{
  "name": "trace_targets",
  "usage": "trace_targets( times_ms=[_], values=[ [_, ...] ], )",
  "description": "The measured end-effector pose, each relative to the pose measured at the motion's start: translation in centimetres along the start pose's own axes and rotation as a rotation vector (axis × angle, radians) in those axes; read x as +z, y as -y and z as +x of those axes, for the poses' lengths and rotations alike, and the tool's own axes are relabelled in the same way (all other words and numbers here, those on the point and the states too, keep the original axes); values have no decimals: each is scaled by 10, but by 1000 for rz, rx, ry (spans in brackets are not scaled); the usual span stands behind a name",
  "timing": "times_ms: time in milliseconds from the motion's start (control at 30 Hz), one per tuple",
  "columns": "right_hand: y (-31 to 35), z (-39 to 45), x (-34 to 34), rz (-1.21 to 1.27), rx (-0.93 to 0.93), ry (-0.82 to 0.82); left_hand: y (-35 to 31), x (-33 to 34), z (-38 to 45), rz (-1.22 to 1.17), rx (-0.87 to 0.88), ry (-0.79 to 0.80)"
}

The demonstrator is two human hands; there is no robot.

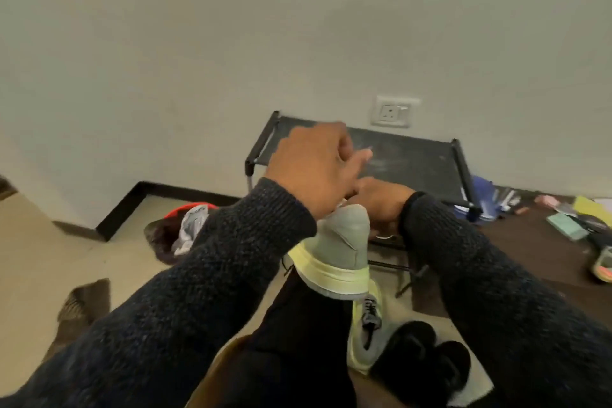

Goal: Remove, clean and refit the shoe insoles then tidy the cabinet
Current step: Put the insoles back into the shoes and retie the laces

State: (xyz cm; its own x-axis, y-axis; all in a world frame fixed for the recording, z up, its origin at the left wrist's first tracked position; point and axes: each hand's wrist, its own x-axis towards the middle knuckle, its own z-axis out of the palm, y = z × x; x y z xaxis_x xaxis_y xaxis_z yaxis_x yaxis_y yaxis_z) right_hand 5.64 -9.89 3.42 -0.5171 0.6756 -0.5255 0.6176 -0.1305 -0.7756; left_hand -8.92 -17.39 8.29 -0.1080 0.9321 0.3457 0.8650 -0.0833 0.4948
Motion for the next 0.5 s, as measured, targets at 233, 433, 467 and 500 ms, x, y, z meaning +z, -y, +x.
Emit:
trace_targets(
  times_ms=[233, 433, 467, 500],
  values=[
    [-57, -87, -93, 26, -6, -381, -66, 75, 39, -229, 75, 411],
    [-142, -160, -137, 92, 85, -672, -148, 163, 39, -251, 285, 521],
    [-160, -168, -141, 123, 118, -721, -162, 182, 38, -250, 315, 547],
    [-178, -172, -143, 130, 149, -778, -173, 200, 36, -232, 333, 564]
  ],
)
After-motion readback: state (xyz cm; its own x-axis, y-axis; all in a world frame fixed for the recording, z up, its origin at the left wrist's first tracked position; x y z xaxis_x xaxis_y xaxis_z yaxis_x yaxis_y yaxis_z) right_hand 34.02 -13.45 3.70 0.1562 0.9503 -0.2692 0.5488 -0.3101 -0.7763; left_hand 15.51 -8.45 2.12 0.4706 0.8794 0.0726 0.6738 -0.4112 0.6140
